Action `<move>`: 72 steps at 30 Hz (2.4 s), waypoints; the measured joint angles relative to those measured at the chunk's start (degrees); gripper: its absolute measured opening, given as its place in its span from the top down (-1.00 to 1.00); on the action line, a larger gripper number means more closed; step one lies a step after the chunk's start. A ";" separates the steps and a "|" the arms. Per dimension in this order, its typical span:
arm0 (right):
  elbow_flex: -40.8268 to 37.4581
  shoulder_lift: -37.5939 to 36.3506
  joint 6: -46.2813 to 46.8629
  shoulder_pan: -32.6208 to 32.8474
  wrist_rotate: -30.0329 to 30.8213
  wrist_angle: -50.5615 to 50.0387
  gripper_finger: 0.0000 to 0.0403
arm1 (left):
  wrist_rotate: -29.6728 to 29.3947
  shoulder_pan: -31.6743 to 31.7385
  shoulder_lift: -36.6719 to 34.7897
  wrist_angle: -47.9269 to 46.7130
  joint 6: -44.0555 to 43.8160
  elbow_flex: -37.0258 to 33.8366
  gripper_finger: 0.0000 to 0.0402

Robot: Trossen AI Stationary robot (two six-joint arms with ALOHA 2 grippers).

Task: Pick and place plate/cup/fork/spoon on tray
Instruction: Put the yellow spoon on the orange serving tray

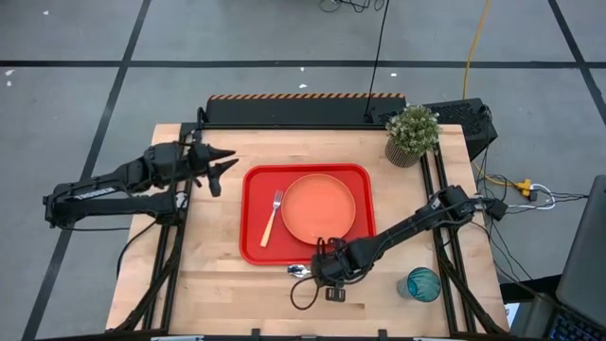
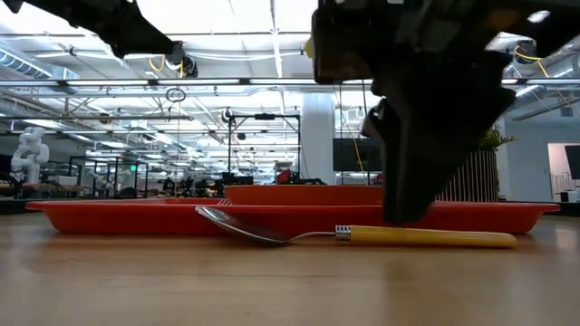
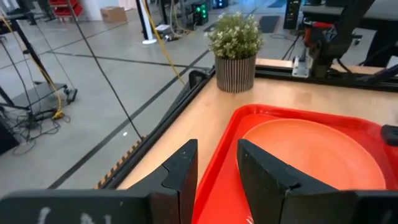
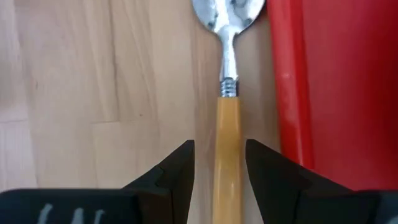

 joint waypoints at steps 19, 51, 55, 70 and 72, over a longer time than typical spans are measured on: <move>-3.75 -0.04 -0.52 0.18 1.58 5.88 0.86 | -0.96 -0.54 -0.04 0.00 -0.18 0.00 0.41; 3.96 0.02 -0.01 0.67 1.16 6.33 0.75 | -0.93 -0.54 -0.04 -0.39 -0.39 0.00 0.41; 0.74 0.02 2.07 0.90 1.47 8.24 0.47 | -0.92 -0.54 -0.04 -0.37 -0.44 0.00 0.41; -12.68 -0.46 10.67 0.95 3.52 22.70 0.36 | -0.90 -0.54 -0.04 -1.05 -0.81 0.00 0.41; -12.79 -0.39 10.43 1.10 4.31 22.48 0.54 | -0.91 -0.56 -0.04 -1.05 -0.81 0.00 0.41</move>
